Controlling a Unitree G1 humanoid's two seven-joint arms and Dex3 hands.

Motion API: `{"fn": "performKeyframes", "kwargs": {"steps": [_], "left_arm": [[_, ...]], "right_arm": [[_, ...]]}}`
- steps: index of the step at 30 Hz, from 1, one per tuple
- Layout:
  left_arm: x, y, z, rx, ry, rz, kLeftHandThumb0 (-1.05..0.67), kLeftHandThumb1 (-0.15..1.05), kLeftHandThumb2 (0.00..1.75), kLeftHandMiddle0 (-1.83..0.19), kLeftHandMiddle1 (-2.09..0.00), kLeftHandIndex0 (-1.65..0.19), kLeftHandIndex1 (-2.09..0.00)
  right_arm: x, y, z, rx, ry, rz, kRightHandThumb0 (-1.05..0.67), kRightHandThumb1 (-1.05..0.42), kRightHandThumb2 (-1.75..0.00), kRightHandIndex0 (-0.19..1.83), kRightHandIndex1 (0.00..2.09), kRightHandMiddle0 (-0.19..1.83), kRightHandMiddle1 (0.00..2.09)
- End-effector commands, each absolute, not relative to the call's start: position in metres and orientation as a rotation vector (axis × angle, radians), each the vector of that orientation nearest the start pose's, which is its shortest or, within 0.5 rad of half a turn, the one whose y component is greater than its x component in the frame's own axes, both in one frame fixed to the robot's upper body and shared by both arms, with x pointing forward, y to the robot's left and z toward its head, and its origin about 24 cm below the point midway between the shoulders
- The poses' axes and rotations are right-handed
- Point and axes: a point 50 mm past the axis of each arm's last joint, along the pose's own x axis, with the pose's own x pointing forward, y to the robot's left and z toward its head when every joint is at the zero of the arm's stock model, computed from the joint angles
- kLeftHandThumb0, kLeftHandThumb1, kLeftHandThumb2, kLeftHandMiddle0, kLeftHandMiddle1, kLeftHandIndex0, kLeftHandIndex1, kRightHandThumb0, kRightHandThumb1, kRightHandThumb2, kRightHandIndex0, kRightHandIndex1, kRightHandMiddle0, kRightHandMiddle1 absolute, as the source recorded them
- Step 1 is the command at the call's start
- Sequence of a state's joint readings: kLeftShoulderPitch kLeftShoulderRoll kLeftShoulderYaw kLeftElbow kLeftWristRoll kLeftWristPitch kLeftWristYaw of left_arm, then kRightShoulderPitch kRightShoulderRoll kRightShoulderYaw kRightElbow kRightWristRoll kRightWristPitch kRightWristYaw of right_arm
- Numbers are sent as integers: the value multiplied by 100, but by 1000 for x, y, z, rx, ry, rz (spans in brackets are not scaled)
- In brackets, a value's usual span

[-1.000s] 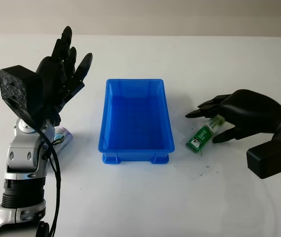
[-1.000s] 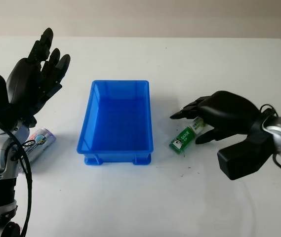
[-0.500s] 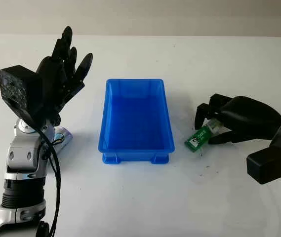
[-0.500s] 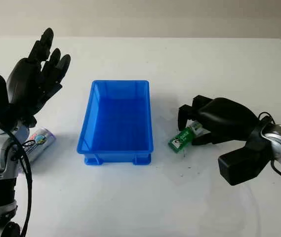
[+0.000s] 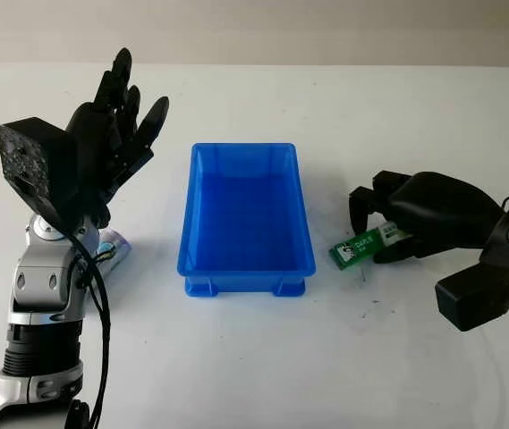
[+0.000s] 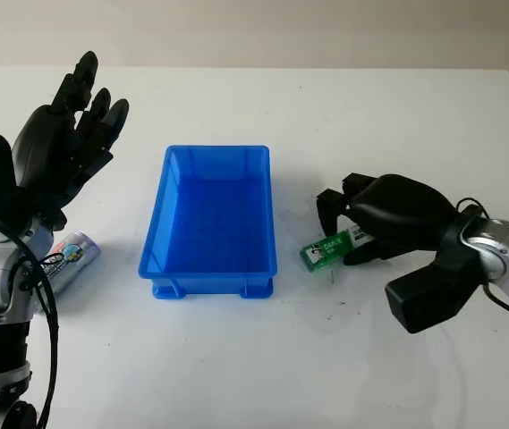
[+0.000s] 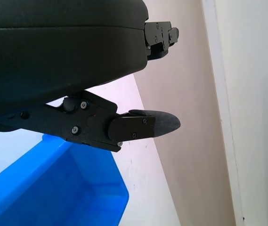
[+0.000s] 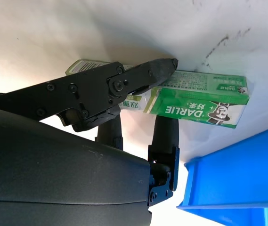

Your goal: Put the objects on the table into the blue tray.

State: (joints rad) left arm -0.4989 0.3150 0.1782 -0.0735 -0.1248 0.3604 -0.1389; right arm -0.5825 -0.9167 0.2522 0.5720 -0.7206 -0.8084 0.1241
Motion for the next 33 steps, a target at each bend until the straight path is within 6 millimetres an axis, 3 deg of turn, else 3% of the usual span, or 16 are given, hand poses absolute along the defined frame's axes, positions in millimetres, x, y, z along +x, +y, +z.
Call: {"fn": "performKeyframes", "kwargs": {"steps": [1, 4, 7, 15, 20, 26, 33], "left_arm": [[323, 203, 194, 156, -255, -52, -46, 105, 42, 9, -5, 10, -6], [323, 203, 193, 149, -254, -49, -45, 105, 41, 8, -6, 10, -6], [324, 202, 192, 158, -254, -48, -44, 105, 42, 7, -6, 9, -6], [324, 202, 192, 161, -247, -47, -44, 105, 42, 7, -6, 9, -6], [324, 201, 192, 162, -248, -42, -43, 105, 42, 6, -6, 8, -6], [323, 202, 192, 167, -250, -44, -44, 105, 42, 6, -6, 8, -6], [322, 201, 193, 159, -253, -44, -44, 105, 42, 8, -5, 10, -5]], "right_arm": [[321, -248, 159, -1624, -446, 586, -44, -105, -30, 22, 183, 15, 171], [329, -245, 175, -1601, -511, 505, -42, -105, -29, 25, 169, 17, 159], [336, -240, 196, -1594, -589, 425, -38, -105, -22, 24, 178, 16, 170], [348, -224, 253, -1528, -786, 198, -40, -105, -10, 45, 155, 34, 157], [354, -217, 273, -1467, -858, 81, -40, -105, -12, 40, 166, 29, 167], [359, -196, 286, -1406, -941, 98, -40, -105, -15, 38, 170, 24, 171], [362, -155, 277, -1439, -1022, 275, -44, -105, -15, 36, 170, 24, 173]]}}
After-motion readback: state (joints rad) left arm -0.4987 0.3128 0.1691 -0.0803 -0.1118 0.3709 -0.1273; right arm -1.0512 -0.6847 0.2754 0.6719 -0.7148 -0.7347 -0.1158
